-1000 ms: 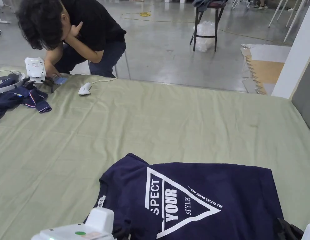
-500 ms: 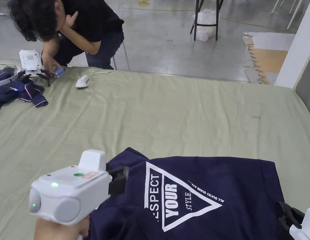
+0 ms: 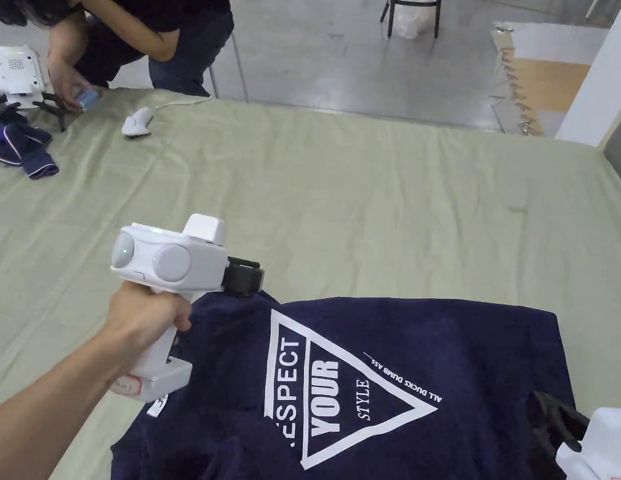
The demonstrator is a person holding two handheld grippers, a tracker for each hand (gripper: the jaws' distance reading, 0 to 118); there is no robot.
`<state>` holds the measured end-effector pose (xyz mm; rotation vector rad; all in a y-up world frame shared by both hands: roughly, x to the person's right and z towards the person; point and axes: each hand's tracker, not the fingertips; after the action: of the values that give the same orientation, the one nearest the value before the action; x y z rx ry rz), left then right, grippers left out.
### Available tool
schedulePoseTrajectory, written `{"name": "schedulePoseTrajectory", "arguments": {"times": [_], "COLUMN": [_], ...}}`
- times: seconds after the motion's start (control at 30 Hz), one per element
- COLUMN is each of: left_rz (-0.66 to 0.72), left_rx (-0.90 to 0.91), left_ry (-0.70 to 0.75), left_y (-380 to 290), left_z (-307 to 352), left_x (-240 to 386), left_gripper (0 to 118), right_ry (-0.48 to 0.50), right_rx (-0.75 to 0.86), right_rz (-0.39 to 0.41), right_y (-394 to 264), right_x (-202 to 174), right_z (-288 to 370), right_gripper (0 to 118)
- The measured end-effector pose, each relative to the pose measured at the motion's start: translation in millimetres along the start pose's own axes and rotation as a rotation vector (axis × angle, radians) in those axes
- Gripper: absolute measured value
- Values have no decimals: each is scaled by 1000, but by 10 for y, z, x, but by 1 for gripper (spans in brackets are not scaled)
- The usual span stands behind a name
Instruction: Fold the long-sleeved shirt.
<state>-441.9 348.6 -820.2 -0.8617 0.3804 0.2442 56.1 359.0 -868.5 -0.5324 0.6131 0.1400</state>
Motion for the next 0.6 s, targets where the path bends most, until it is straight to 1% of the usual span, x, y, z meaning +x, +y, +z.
{"name": "schedulePoseTrajectory", "arguments": {"times": [0.13,0.17,0.2,0.23,0.27,0.3,0.33,0.37,0.4,0.43,0.47,0.5,0.53,0.6], "left_rz": [-8,-11,-5,1,18,75,95,96,75,55,65,57,33,28], "left_rx": [-92,-106,-116,-123,-137,-156,-157,-120,-97,-94,-82,-68,-45,-43], "left_ry": [-14,-10,4,6,8,-9,-18,-41,-33,-40,-55,-22,-12,-24], "left_y": [54,24,-6,-32,-71,-138,-196,-250,-288,-274,-293,-304,-308,-280], "left_z": [-439,-312,-370,-405,-377,-332,-326,-292,-242,-235,-193,-148,-99,-159], "left_x": [-109,3,2,-8,3,25,18,27,66,42,66,108,128,100], "left_gripper": [101,101,100,92,77,53,37,34,27,27,23,12,11,11], "right_ry": [4,4,6,6,6,8,7,4,4,4,3,3,1,0], "right_rx": [-12,-17,-21,-25,-31,-34,-36,-38,-39,-40,-42,-44,-44,-41], "right_rz": [-5,-4,-4,-7,-9,-12,-14,-16,-17,-17,-15,-14,-15,-31], "right_y": [-44,-55,-66,-76,-85,-93,-98,-102,-105,-107,-106,-101,-99,-35], "right_x": [2,2,7,14,20,37,48,63,79,95,112,135,175,275], "right_z": [-97,-118,-137,-153,-163,-170,-175,-179,-180,-183,-188,-195,-215,-269], "right_gripper": [0,0,0,0,0,0,0,0,0,0,0,0,0,0]}}
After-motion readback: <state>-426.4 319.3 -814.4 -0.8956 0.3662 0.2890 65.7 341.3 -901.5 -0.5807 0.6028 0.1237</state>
